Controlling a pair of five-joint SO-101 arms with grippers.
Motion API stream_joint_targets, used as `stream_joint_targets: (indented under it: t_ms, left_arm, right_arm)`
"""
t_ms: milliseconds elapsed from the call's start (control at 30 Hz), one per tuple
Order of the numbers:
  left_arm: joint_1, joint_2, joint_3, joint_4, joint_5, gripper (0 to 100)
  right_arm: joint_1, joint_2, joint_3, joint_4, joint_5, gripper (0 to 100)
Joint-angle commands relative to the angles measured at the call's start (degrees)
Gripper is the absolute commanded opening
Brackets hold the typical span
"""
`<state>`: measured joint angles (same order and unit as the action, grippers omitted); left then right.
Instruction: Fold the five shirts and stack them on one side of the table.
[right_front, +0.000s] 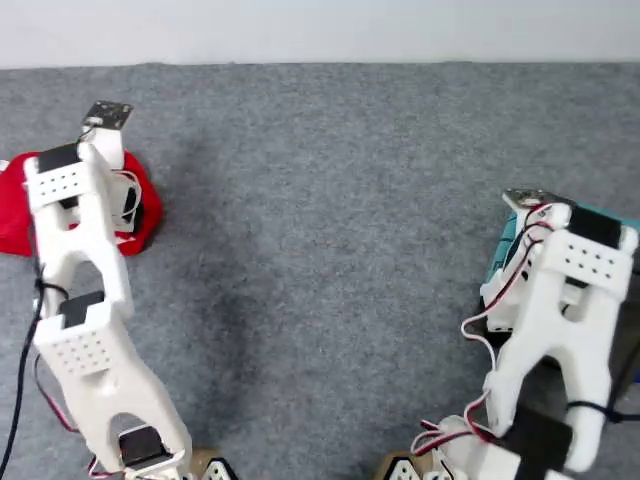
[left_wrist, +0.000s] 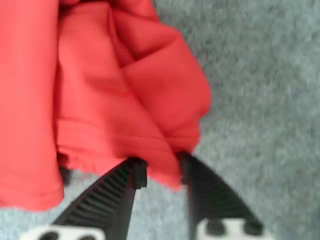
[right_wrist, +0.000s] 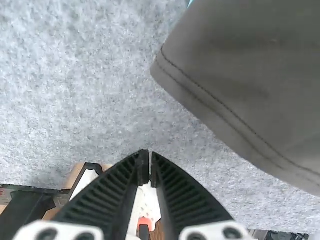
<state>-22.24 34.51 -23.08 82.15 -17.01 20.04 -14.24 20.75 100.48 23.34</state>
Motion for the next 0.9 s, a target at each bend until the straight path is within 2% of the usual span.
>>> stream_joint_targets:
  t_ms: [0,133,300,433,533,867]
  left_arm:
    - [1.32,0.62,-6.02,-0.44,0.79,1]
    - [2.55,0.7,-9.01,1.85,0.97,1]
    - [6.24,0.7,-19.47,10.99,1.76,1]
    - [10.2,0.7,-34.86,18.55,8.79,1]
    - [13.98,-0.62,-42.15,18.46,11.08,1]
    - [36.75,-13.45,-43.91,18.46,10.99,1]
  right_arm:
    - [-0.48,-5.32,1.05,2.33,-0.44,0.9]
    - [-0.48,-9.19,3.43,2.33,-0.26,0.9]
    - [-0.48,-12.62,5.1,2.33,-0.26,0.9]
    - [-0.48,-13.58,6.07,2.33,-0.18,0.9]
    - [-0.48,-13.58,6.07,2.33,-0.09,0.9]
    - [-0.48,-13.32,5.98,2.24,-0.09,0.9]
